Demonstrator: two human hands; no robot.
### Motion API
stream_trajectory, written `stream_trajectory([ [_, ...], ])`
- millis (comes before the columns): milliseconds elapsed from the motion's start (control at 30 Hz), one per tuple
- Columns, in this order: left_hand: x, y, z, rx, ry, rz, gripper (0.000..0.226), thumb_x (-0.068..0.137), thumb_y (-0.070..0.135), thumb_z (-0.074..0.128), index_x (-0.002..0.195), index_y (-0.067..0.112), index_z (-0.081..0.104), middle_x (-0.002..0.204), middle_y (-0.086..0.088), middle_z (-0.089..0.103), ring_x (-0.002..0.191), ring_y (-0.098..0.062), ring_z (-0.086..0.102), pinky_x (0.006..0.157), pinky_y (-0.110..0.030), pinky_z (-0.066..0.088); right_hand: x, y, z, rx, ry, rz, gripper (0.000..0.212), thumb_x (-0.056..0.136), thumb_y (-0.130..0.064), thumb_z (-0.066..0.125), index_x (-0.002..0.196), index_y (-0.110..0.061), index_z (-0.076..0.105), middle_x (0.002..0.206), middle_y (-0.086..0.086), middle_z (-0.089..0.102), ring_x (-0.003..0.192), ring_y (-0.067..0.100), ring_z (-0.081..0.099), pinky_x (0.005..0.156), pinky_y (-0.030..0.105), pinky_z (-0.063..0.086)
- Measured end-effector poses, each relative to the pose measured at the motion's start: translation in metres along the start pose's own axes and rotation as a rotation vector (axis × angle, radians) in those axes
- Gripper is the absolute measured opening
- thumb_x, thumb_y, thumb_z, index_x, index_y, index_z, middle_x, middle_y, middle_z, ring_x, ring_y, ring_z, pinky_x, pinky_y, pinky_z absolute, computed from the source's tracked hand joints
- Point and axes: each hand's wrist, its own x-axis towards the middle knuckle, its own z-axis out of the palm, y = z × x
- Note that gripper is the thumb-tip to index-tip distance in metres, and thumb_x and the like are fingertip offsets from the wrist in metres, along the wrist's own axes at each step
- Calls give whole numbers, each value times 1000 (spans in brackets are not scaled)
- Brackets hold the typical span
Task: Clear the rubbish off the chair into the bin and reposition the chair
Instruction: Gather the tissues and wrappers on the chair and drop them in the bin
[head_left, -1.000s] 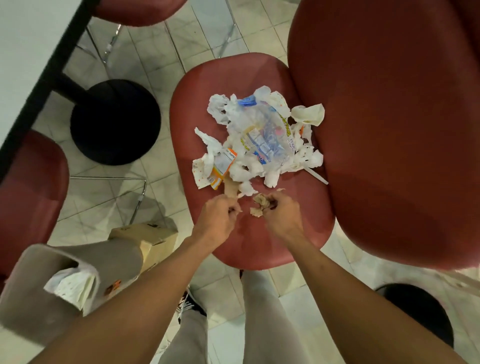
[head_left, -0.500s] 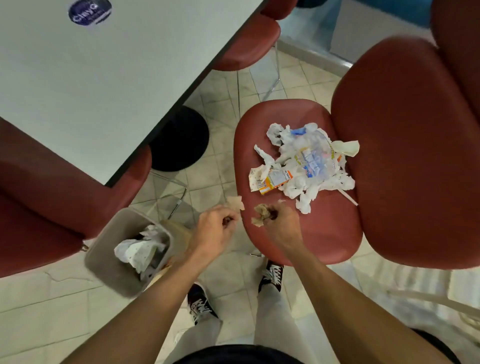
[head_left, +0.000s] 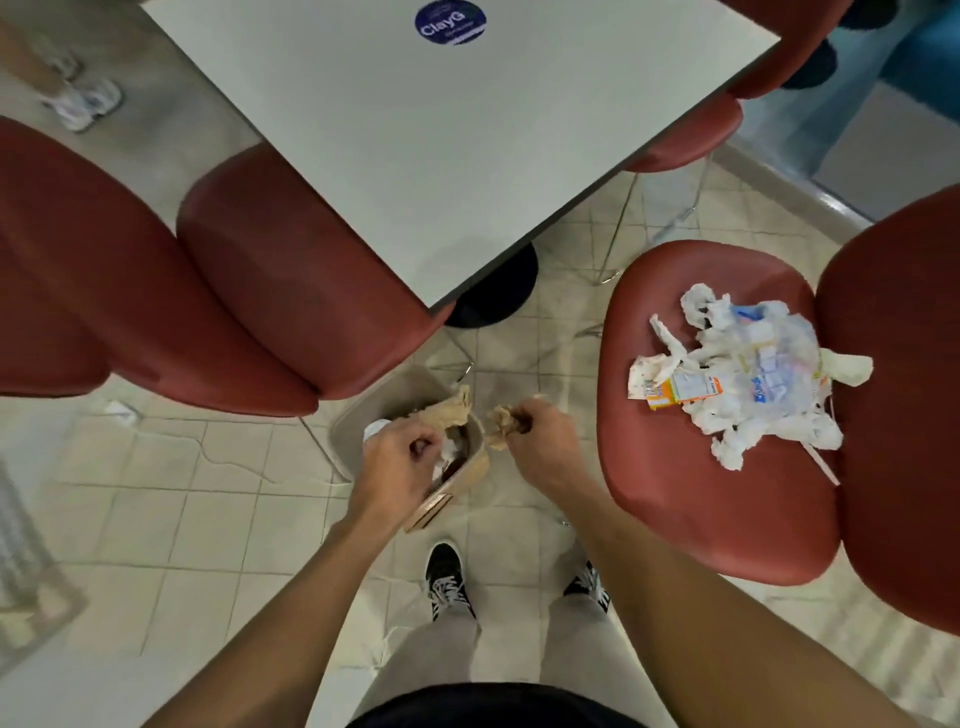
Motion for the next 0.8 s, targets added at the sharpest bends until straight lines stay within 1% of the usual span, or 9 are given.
stream_trajectory([
  [100,-5,-28,-13,0,3,-70,10,85,6,66,87,12,73,91,1,67,68,-4,57,59,-2,42,0,-18,22,-14,-40,-25,13,90,-6,55,84,-15,62,75,-1,57,70,15,54,53,19,35],
  [200,-6,-51,-20,35,29,-72,9,84,7,68,87,12,73,91,1,68,72,-7,58,66,-6,39,1,-29,40,-18,-65,-28,14,91,-6,54,96,-12,66,77,-3,55,71,14,52,53,17,34],
  [300,-2,-65,-22,24,34,-82,10,82,4,69,86,11,74,88,0,69,72,-9,58,69,-8,39,2,-36,54,-32,-89,-14,19,91,-7,54,104,-12,67,87,4,61,80,20,57,65,22,41],
  [433,4,-78,-20,21,17,-69,9,82,10,71,90,14,74,90,0,71,77,-13,64,77,-26,53,6,-39,70,-38,-127,-14,29,91,-27,58,120,-22,63,111,5,68,97,22,63,75,24,47],
  [500,8,-83,-19,-3,-21,-74,18,81,8,72,96,17,74,99,1,70,86,-13,65,84,-30,55,9,-39,71,-56,-165,-21,40,89,-22,61,128,-24,57,119,3,65,102,20,61,78,21,45],
  [567,12,-83,-18,12,-45,-67,25,79,4,71,101,18,73,107,2,68,96,-15,65,89,-33,54,12,-37,69,-51,-183,-14,47,87,-13,60,132,-23,54,120,3,64,94,16,58,73,14,43],
  [633,15,-82,-17,27,-52,-62,29,78,4,70,103,18,72,111,3,67,102,-16,63,92,-35,52,14,-34,65,-22,-188,13,48,86,-11,60,133,-21,53,120,3,62,100,17,59,79,17,47],
  [700,17,-76,-15,36,-71,-79,31,78,5,69,105,19,71,112,4,67,102,-16,62,94,-34,50,17,-26,60,8,-173,26,46,86,-12,61,131,-20,55,120,3,64,106,20,61,87,26,52],
  [800,21,-66,-8,58,-110,-102,31,80,9,70,109,22,69,113,5,66,101,-15,62,94,-31,50,20,-12,47,20,-161,39,42,88,-14,61,130,-18,56,119,7,64,105,21,61,84,28,51],
])
